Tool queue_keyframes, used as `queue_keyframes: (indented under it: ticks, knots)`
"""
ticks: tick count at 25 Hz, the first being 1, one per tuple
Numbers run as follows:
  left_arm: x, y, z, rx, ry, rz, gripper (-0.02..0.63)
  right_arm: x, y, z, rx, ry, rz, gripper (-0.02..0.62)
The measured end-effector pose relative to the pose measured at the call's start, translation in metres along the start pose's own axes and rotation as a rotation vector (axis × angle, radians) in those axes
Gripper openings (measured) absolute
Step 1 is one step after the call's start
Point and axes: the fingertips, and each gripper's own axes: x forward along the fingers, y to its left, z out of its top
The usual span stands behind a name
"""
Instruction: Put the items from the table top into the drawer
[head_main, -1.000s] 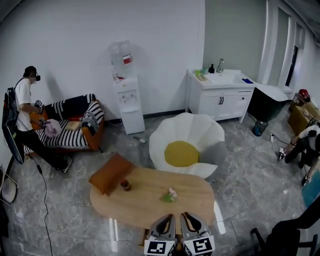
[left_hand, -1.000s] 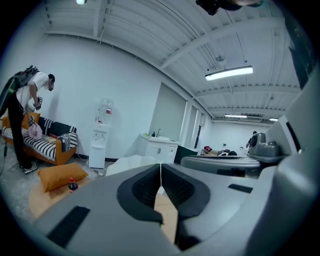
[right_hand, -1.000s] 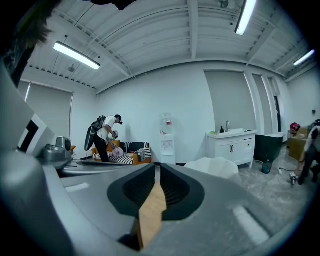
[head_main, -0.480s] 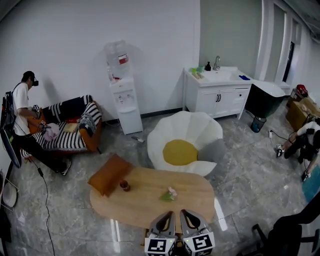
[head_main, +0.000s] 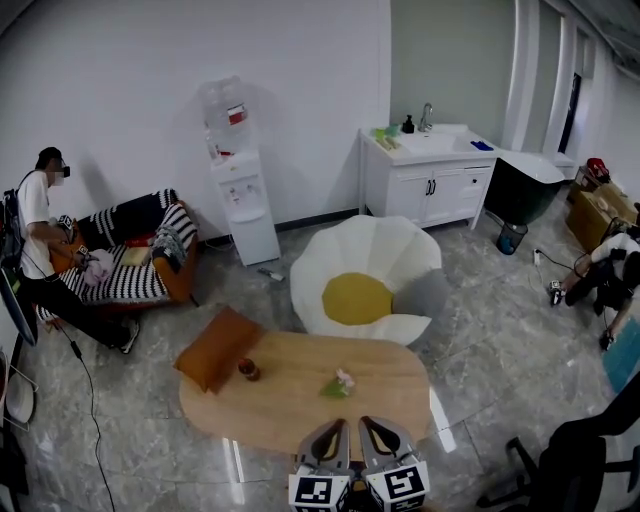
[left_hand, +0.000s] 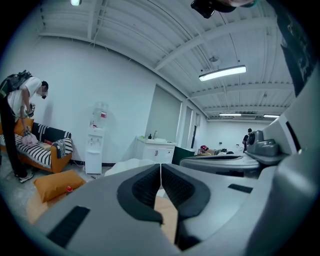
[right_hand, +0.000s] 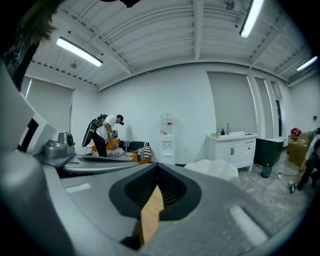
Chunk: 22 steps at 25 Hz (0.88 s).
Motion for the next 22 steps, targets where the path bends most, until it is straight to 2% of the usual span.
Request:
queue_keyframes:
  ticks: [14,17,22]
  knots:
    - [-0.008,-0.001,0.010,0.016,-0.054,-0.053,0.012,-0.005,0.007,0.007,-0.029,-0.045,-0.043,0.002]
    - [-0.007,0.001,0.011,0.028,-0.055,-0.064,0.012,-0.003,0.007,0.011,-0.061,-0.054,-0.058,0.002]
    - [-0.004,0.001,0.009,0.026,-0.056,-0.073,0.012,-0.004,0.005,0.009,-0.086,-0.031,-0.064,0.002]
